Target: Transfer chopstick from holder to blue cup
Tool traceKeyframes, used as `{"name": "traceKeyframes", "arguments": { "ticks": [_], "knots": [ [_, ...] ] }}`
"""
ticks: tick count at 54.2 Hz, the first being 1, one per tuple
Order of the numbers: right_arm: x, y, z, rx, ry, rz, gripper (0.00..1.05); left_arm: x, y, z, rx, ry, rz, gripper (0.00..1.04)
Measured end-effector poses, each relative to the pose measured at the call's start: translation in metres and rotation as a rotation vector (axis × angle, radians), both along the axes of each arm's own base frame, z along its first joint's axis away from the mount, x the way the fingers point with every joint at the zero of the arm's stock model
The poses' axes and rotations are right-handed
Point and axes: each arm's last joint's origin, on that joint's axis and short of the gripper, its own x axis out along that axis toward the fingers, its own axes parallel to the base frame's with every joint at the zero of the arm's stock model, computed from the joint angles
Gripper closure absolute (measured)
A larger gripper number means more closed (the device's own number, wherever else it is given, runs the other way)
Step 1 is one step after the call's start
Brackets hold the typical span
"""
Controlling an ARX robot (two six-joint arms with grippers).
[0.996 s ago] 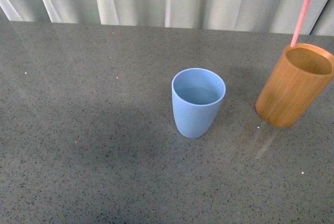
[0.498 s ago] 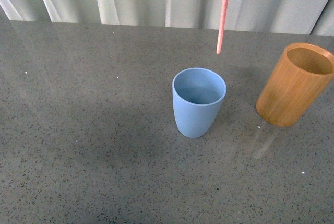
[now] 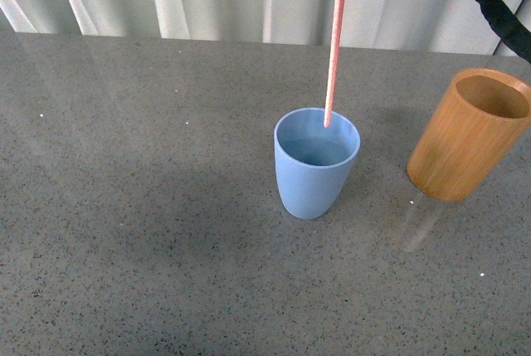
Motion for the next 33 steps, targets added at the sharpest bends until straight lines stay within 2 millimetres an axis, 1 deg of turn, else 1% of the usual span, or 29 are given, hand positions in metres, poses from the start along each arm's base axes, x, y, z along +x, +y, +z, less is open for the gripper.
{"name": "traceKeyframes", "arguments": {
  "ticks": [15,33],
  "knots": [
    [-0.006,0.000,-0.019,-0.018,0.040,-0.003,1.02,0.000,0.000,0.000,0.000,0.000,0.000,0.07],
    [-0.016,-0.007,-0.044,-0.053,0.094,-0.019,1.02,0.000,0.000,0.000,0.000,0.000,0.000,0.07]
  ]
}}
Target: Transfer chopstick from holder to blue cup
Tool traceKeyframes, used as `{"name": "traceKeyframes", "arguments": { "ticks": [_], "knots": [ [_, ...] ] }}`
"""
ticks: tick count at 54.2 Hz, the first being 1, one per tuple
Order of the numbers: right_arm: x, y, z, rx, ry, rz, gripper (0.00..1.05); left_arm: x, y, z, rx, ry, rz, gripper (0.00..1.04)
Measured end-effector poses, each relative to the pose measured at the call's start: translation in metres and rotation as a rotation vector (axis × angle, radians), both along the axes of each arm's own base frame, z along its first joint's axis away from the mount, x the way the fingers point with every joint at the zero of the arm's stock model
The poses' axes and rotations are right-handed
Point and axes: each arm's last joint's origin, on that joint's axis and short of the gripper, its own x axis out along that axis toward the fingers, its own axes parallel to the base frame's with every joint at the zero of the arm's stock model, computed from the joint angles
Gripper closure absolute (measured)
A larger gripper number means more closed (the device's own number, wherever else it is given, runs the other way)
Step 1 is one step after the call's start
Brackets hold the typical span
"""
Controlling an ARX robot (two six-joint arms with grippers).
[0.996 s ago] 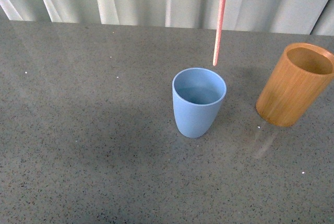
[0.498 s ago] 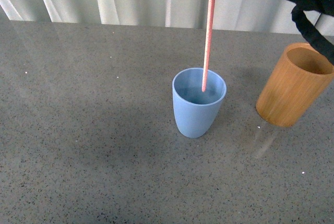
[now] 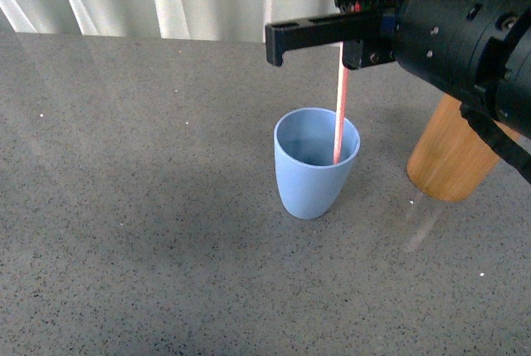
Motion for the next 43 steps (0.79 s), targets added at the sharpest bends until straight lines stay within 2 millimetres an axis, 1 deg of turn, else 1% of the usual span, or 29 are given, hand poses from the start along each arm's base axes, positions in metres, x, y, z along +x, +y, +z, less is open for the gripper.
{"name": "traceKeyframes", "arguments": {
  "ticks": [5,6,7,10,16,22,25,26,30,31,32,33,35,36,40,43],
  "knots": [
    [-0.002,-0.001,-0.003,-0.006,0.010,-0.002,1.02,0.000,0.000,0.000,0.000,0.000,0.000,0.07],
    [-0.002,-0.002,-0.004,-0.009,0.013,-0.002,0.98,0.000,0.000,0.000,0.000,0.000,0.000,0.07],
    [-0.002,-0.002,-0.004,-0.009,0.013,-0.002,0.97,0.000,0.000,0.000,0.000,0.000,0.000,0.07],
    [-0.003,-0.003,-0.006,-0.013,0.019,-0.004,0.83,0.000,0.000,0.000,0.000,0.000,0.000,0.07],
    [-0.003,-0.003,-0.007,-0.016,0.024,-0.011,0.60,0.000,0.000,0.000,0.000,0.000,0.000,0.07],
    [-0.004,-0.003,-0.007,-0.020,0.032,-0.012,0.44,0.000,0.000,0.000,0.000,0.000,0.000,0.07],
    [-0.004,-0.004,-0.003,-0.018,0.027,-0.015,0.34,0.000,0.000,0.000,0.000,0.000,0.000,0.07],
    [-0.004,-0.004,-0.003,-0.017,0.026,-0.015,0.34,0.000,0.000,0.000,0.000,0.000,0.000,0.07],
    [-0.006,-0.005,0.006,-0.010,0.008,-0.016,0.20,0.000,0.000,0.000,0.000,0.000,0.000,0.07],
    [-0.006,-0.006,0.007,-0.008,0.007,-0.016,0.19,0.000,0.000,0.000,0.000,0.000,0.000,0.07],
    [-0.007,-0.007,0.011,-0.004,0.000,-0.018,0.15,0.000,0.000,0.000,0.000,0.000,0.000,0.07],
    [-0.007,-0.007,0.013,-0.003,-0.002,-0.018,0.14,0.000,0.000,0.000,0.000,0.000,0.000,0.07],
    [-0.007,-0.009,0.019,0.003,-0.012,-0.021,0.09,0.000,0.000,0.000,0.000,0.000,0.000,0.07],
    [-0.008,-0.010,0.024,0.008,-0.022,-0.024,0.08,0.000,0.000,0.000,0.000,0.000,0.000,0.07],
    [-0.009,-0.016,0.040,0.015,-0.054,-0.040,0.11,0.000,0.000,0.000,0.000,0.000,0.000,0.07],
    [-0.012,-0.022,0.052,0.018,-0.080,-0.067,0.10,0.000,0.000,0.000,0.000,0.000,0.000,0.07]
  ]
}}
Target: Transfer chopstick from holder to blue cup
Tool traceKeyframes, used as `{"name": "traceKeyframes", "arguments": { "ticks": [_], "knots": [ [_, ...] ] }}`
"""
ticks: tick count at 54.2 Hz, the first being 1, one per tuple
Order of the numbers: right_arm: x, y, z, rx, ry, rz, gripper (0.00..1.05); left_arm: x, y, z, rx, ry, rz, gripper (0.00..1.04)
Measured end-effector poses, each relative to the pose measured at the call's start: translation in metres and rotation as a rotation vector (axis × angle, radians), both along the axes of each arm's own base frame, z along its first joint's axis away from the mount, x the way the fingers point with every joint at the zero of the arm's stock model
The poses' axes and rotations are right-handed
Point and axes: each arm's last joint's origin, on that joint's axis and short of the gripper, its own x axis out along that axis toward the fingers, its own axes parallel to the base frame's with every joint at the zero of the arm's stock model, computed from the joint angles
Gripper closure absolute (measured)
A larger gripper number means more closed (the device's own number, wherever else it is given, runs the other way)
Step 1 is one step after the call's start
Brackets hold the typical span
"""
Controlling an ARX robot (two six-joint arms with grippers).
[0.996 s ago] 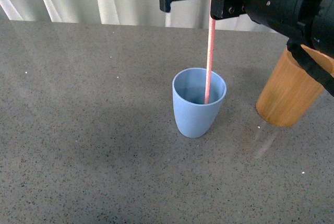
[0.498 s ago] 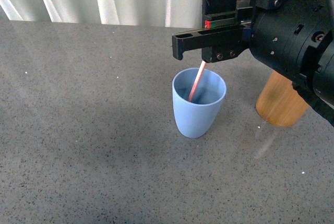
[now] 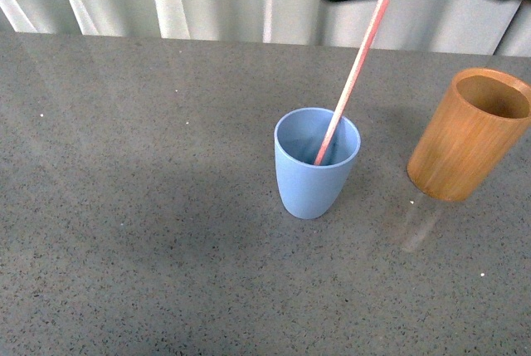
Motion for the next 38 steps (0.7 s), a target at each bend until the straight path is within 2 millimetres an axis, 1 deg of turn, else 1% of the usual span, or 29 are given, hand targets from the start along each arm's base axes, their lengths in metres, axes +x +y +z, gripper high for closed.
{"name": "traceKeyframes", "arguments": {
  "ticks": [4,6,7,10,12,16,18,19,21,22,24,26,31,32,35,38],
  "knots": [
    [-0.003,-0.009,0.013,0.000,-0.028,-0.039,0.10,0.000,0.000,0.000,0.000,0.000,0.000,0.07],
    [-0.006,-0.019,0.023,-0.003,-0.042,-0.076,0.10,0.000,0.000,0.000,0.000,0.000,0.000,0.07],
    [-0.007,-0.020,0.024,-0.003,-0.044,-0.082,0.10,0.000,0.000,0.000,0.000,0.000,0.000,0.07],
    [-0.012,-0.034,0.031,-0.001,-0.049,-0.134,0.10,0.000,0.000,0.000,0.000,0.000,0.000,0.07],
    [-0.018,-0.048,0.035,-0.004,-0.045,-0.190,0.10,0.000,0.000,0.000,0.000,0.000,0.000,0.07],
    [-0.029,-0.069,0.036,-0.012,-0.024,-0.279,0.10,0.000,0.000,0.000,0.000,0.000,0.000,0.07],
    [-0.039,-0.083,0.034,-0.018,-0.002,-0.331,0.10,0.000,0.000,0.000,0.000,0.000,0.000,0.07],
    [-0.042,-0.086,0.034,-0.020,0.002,-0.343,0.10,0.000,0.000,0.000,0.000,0.000,0.000,0.07],
    [-0.054,-0.098,0.030,-0.030,0.022,-0.393,0.10,0.000,0.000,0.000,0.000,0.000,0.000,0.07],
    [-0.057,-0.100,0.029,-0.033,0.027,-0.404,0.10,0.000,0.000,0.000,0.000,0.000,0.000,0.07],
    [-0.070,-0.109,0.026,-0.040,0.043,-0.437,0.10,0.000,0.000,0.000,0.000,0.000,0.000,0.07],
    [-0.077,-0.111,0.027,-0.033,0.028,-0.443,0.10,0.000,0.000,0.000,0.000,0.000,0.000,0.07],
    [-0.080,-0.112,0.032,-0.019,-0.001,-0.426,0.11,0.000,0.000,0.000,0.000,0.000,0.000,0.07],
    [-0.080,-0.112,0.031,-0.013,-0.013,-0.400,0.13,0.000,0.000,0.000,0.000,0.000,0.000,0.07],
    [-0.084,-0.115,0.023,0.002,-0.044,-0.317,0.27,0.000,0.000,0.000,0.000,0.000,0.000,0.07],
    [-0.091,-0.118,0.015,0.003,-0.048,-0.309,0.40,0.000,0.000,0.000,0.000,0.000,0.002,0.07]
  ]
}}
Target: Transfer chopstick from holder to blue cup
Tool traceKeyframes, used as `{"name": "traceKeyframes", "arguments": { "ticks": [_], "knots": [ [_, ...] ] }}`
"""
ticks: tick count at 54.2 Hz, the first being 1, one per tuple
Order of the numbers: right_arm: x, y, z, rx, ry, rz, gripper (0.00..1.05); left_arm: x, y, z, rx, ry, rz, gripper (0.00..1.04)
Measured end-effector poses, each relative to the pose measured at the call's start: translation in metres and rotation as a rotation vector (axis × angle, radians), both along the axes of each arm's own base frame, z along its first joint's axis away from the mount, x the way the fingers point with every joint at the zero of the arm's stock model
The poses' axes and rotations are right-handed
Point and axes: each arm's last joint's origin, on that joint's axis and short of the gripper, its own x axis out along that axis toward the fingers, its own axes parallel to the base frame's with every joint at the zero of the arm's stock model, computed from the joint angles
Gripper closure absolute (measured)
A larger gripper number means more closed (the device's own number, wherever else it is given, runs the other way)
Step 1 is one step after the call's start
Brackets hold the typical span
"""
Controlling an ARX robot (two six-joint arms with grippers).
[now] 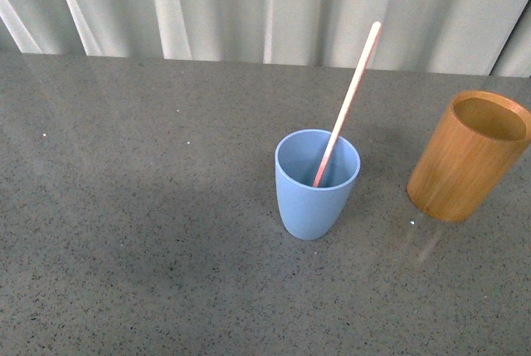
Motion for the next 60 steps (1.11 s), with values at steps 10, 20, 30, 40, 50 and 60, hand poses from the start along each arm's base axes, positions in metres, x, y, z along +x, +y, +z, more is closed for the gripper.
{"name": "traceKeyframes", "arguments": {
  "ticks": [10,20,30,40,50,60],
  "knots": [
    [-0.012,-0.007,-0.015,0.000,0.000,-0.013,0.70,0.000,0.000,0.000,0.000,-0.001,-0.001,0.07],
    [-0.022,-0.018,-0.025,0.000,-0.004,-0.008,1.00,0.000,0.000,0.000,0.000,-0.001,0.000,0.07],
    [-0.031,-0.019,-0.034,-0.002,-0.001,-0.011,1.04,0.000,0.000,0.000,0.000,-0.001,-0.002,0.07],
    [-0.037,-0.019,-0.039,-0.002,-0.003,-0.012,1.04,0.000,0.000,0.000,0.000,-0.001,-0.002,0.07],
    [-0.043,-0.019,-0.042,-0.002,-0.005,-0.012,1.04,0.000,0.000,0.000,0.000,-0.001,-0.002,0.07],
    [-0.046,-0.019,-0.046,-0.002,-0.026,-0.011,1.04,0.000,0.000,0.000,0.000,-0.001,-0.002,0.07]
  ]
}}
